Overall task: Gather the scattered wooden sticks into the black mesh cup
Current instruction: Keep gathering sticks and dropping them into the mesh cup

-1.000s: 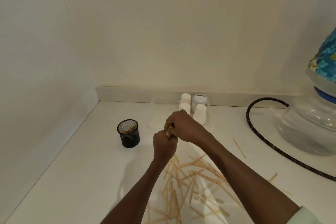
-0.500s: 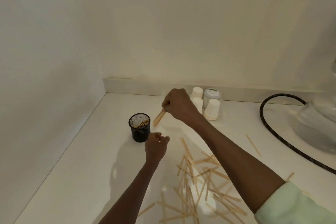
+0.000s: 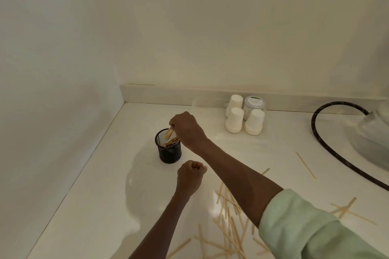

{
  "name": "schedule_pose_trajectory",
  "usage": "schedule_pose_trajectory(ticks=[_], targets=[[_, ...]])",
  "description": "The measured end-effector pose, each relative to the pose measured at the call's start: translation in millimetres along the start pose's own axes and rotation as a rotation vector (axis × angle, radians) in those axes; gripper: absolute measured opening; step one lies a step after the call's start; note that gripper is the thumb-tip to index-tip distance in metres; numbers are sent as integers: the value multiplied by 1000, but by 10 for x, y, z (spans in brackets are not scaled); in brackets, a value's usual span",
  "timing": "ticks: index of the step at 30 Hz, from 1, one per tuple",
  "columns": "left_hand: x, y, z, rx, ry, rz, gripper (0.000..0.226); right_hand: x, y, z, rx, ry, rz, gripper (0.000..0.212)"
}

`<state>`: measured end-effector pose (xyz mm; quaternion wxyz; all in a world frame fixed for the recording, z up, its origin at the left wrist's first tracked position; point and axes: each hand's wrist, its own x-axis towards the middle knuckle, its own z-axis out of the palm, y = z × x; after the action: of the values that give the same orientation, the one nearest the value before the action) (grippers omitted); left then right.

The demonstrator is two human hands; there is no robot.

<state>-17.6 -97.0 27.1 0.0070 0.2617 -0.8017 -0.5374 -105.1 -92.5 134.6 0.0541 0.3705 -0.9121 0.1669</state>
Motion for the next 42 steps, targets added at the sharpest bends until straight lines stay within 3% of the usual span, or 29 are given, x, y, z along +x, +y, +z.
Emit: schedule_pose_trajectory(ticks=[7,20,26,32,37,42], targets=[[-30,-81,10,43,27,18,22,77,14,232,28,-138,-36,23],[-147,93,181,-72,4,-27,15,-407,537,-126,145,43,-2,28],[-256,44,225,-83,41,-38,18,-1038,1248,-245,250,89,194,23],[-403,20,455,54,94,60,12,-1786,2185,-320,113,117,477,22],[-468,71,668,280,37,302,32,-2375,2818,-356,20,-14,714,33],[-472,39,909,525,-130,317,49,-2756,3021,-331,12,-238,792,36]])
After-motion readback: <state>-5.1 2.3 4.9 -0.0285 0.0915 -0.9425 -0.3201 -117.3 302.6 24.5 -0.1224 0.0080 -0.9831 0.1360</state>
